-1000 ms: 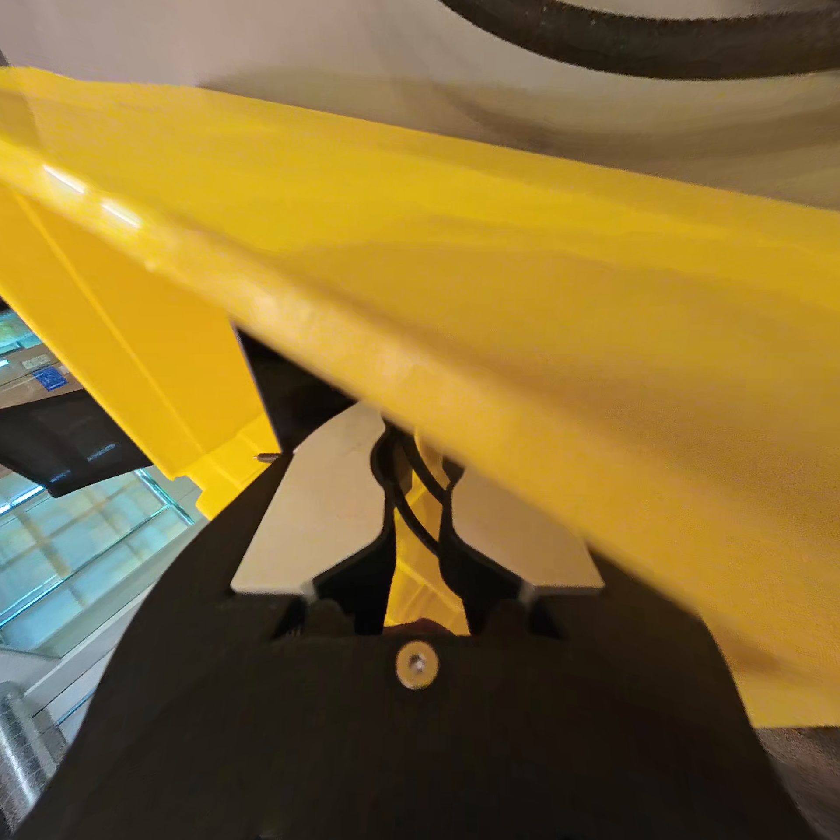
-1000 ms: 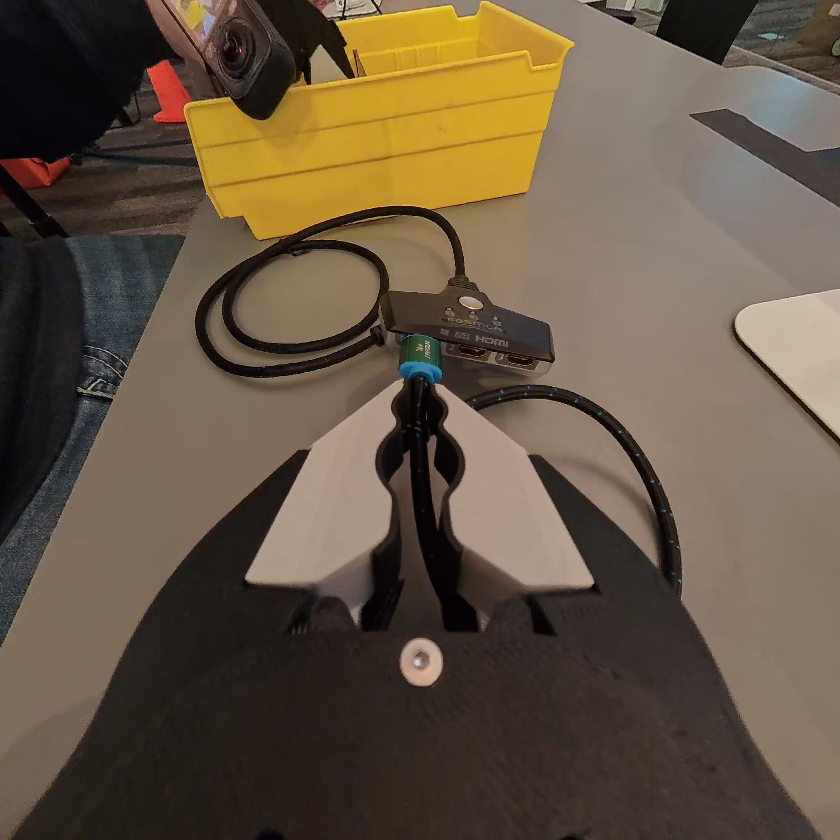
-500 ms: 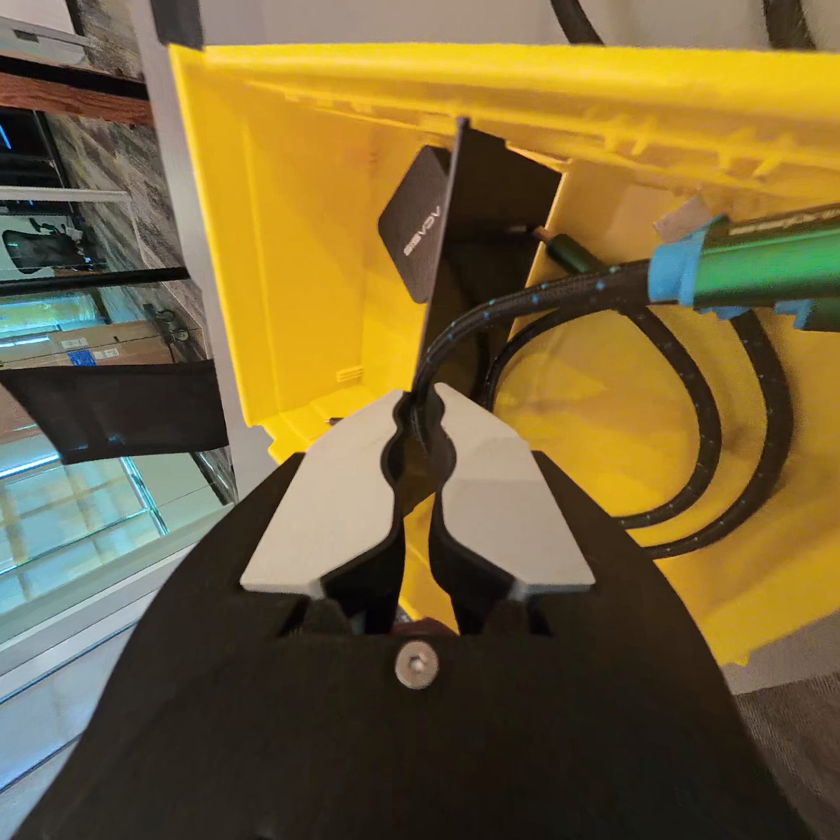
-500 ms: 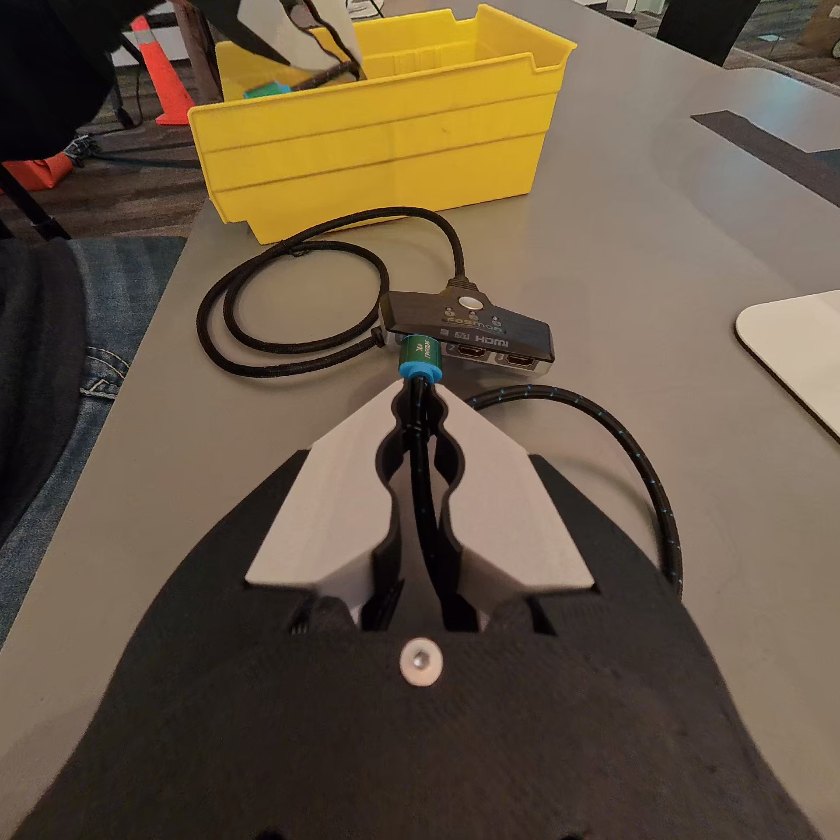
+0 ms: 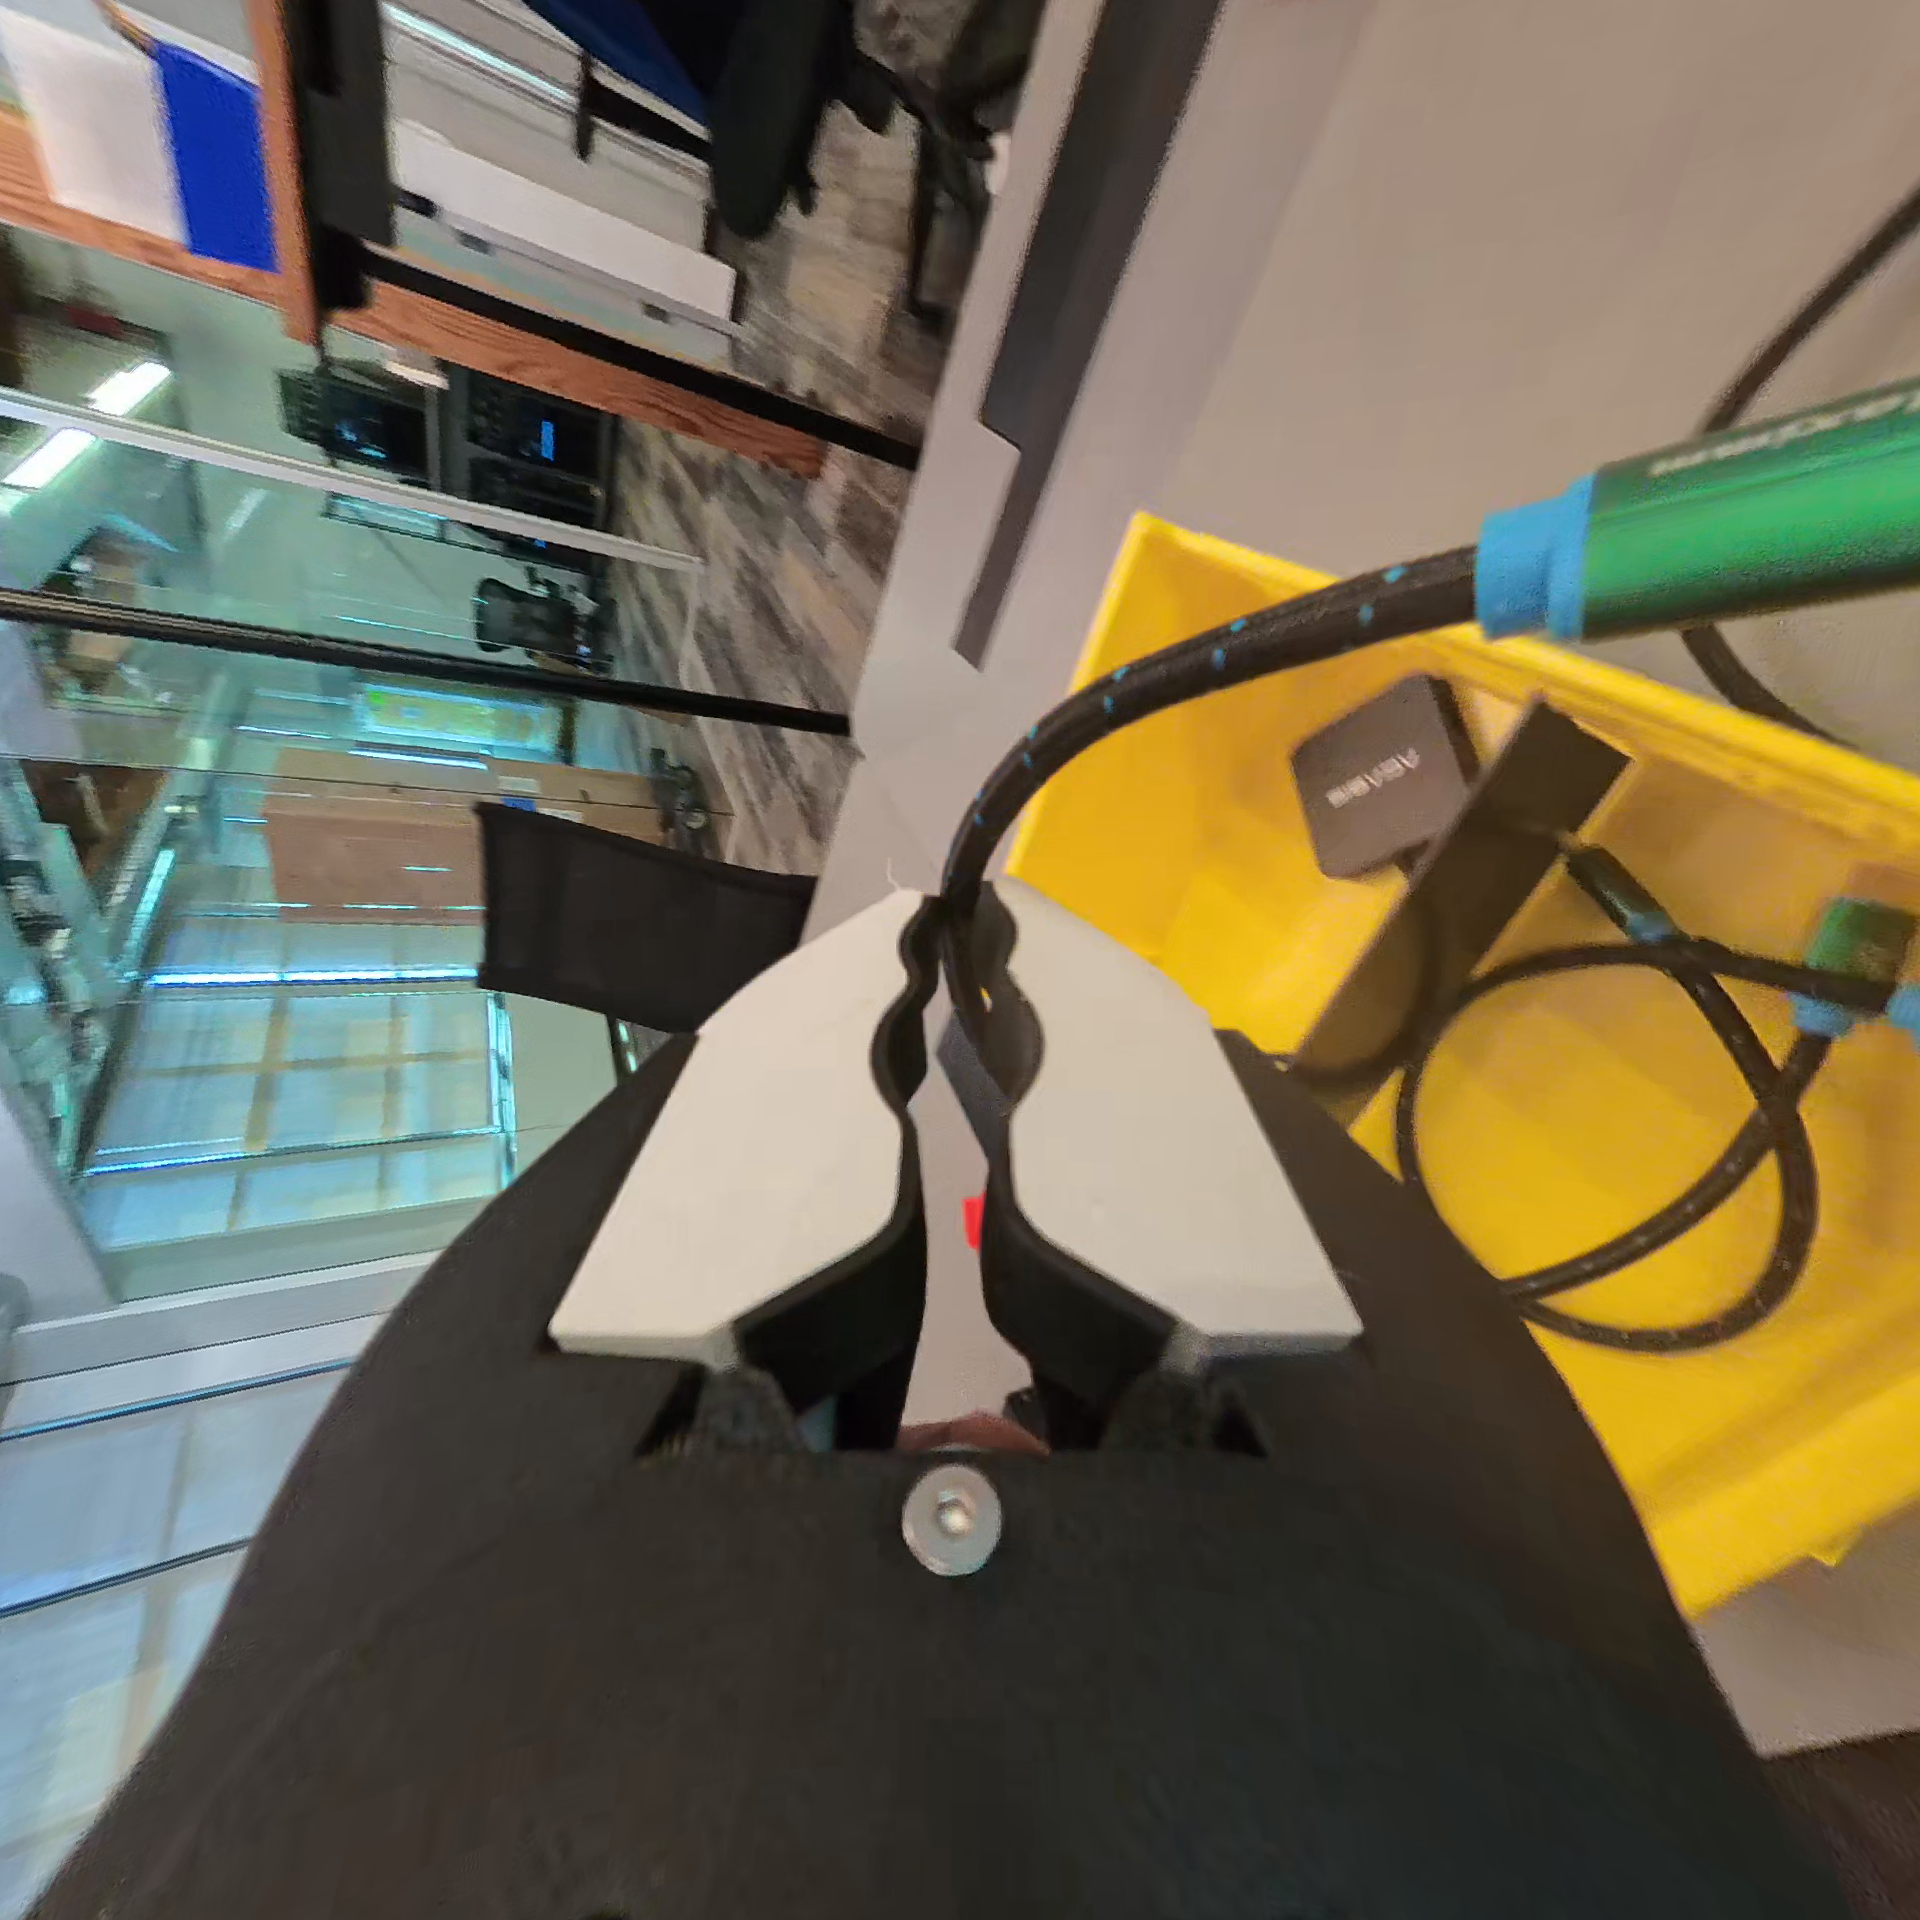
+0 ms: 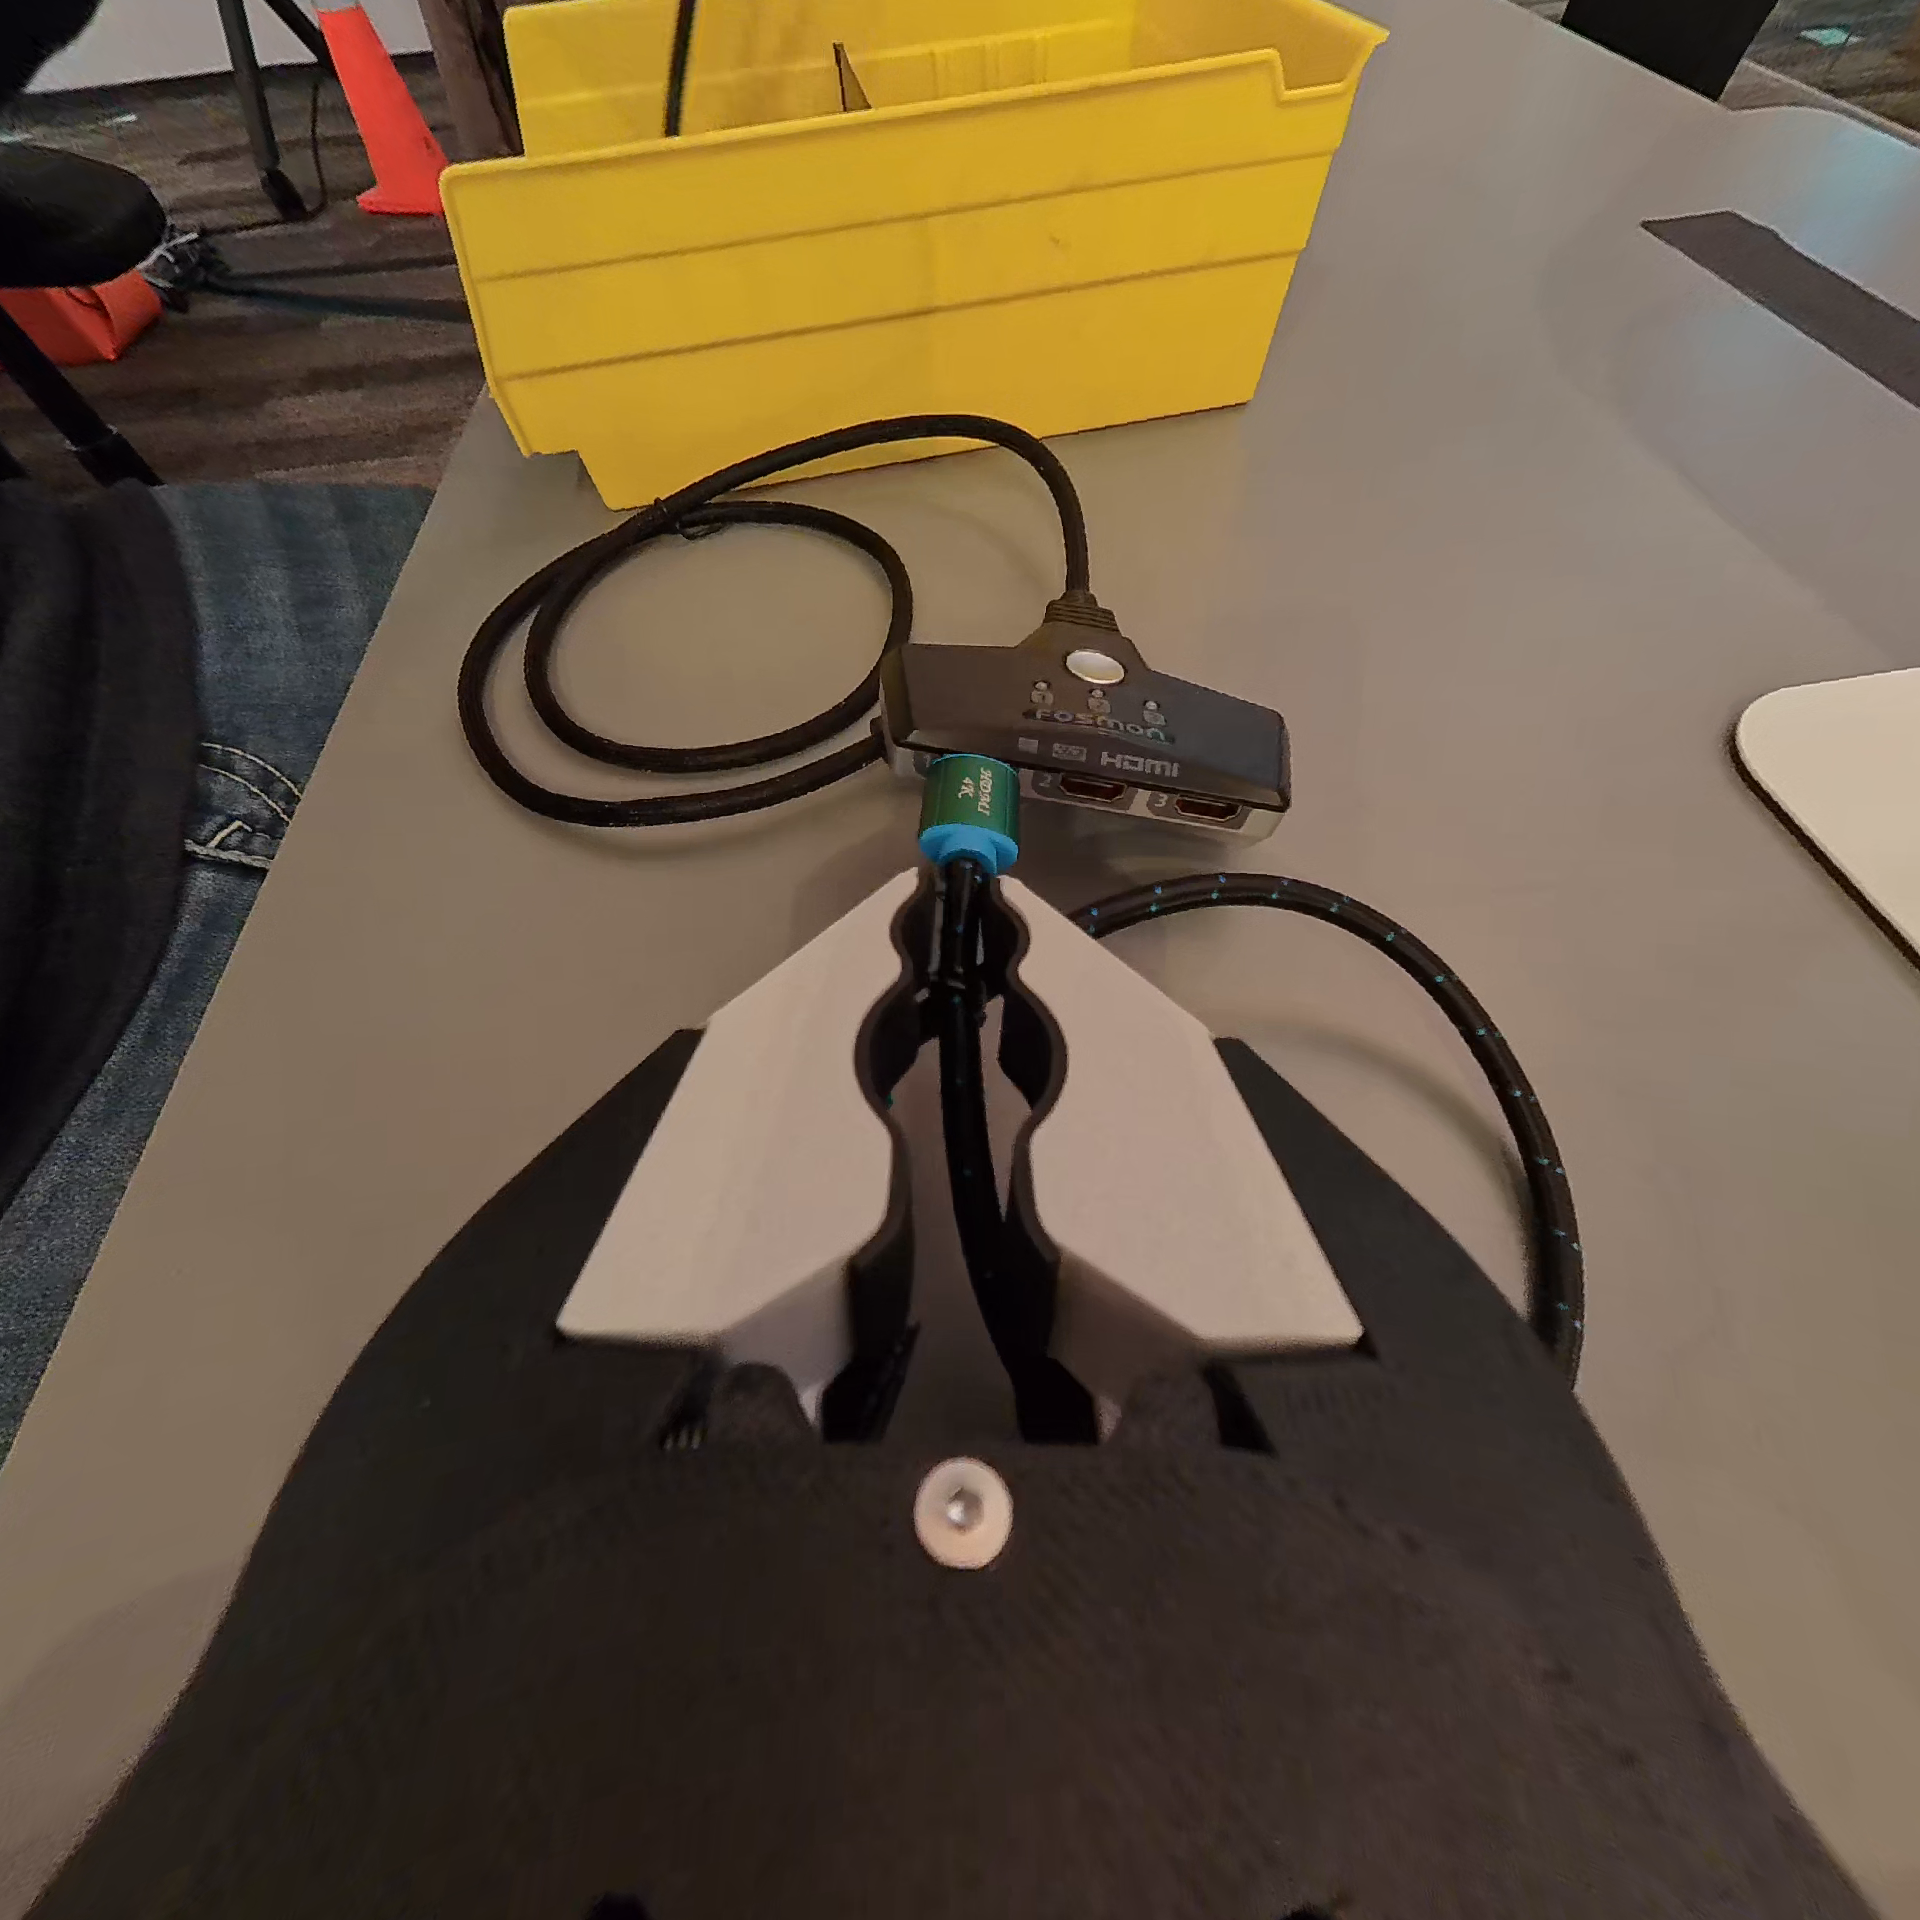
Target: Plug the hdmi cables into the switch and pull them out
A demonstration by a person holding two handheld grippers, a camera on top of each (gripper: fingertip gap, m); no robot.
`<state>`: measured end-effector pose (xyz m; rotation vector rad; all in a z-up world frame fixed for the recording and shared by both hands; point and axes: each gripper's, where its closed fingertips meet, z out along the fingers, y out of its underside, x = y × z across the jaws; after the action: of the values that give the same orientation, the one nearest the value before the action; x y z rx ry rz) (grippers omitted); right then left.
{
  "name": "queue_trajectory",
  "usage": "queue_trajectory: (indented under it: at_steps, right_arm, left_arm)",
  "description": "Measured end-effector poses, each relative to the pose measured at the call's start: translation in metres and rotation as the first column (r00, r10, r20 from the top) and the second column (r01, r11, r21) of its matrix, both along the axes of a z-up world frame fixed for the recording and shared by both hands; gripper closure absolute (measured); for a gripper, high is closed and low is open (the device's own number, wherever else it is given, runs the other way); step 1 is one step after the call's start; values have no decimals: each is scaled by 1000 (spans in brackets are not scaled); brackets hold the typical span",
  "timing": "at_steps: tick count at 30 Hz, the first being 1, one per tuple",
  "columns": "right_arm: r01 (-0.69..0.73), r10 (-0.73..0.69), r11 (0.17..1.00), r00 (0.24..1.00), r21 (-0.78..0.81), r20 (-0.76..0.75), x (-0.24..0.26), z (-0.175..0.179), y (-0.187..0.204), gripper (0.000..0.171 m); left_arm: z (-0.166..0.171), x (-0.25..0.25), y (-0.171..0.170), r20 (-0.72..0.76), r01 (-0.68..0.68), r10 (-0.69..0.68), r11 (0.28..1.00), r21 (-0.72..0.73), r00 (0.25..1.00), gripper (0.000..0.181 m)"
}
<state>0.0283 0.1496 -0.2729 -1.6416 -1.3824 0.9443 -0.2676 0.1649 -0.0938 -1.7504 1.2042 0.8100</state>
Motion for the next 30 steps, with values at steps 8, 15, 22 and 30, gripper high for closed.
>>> queue_trajectory:
  at_steps: [8,15,22,30]
  right_arm:
    - [-9,9,1000,1000,4,-6,0,2,-2,158]
    - [-5,5,1000,1000,17,-13,0,5,-2,152]
    - [35,-32,999,998,42,-62,3,17,6,151]
    - [141,-83,976,945,165,-316,15,76,15,147]
  left_arm:
    - [113,38,13,25,12,-18,973,232,1000,176]
    - [194,68,22,94,13,-52,928,371,994,176]
    - [210,137,34,122,133,-192,916,378,974,176]
    - [119,232,64,201,288,-328,936,202,923,176]
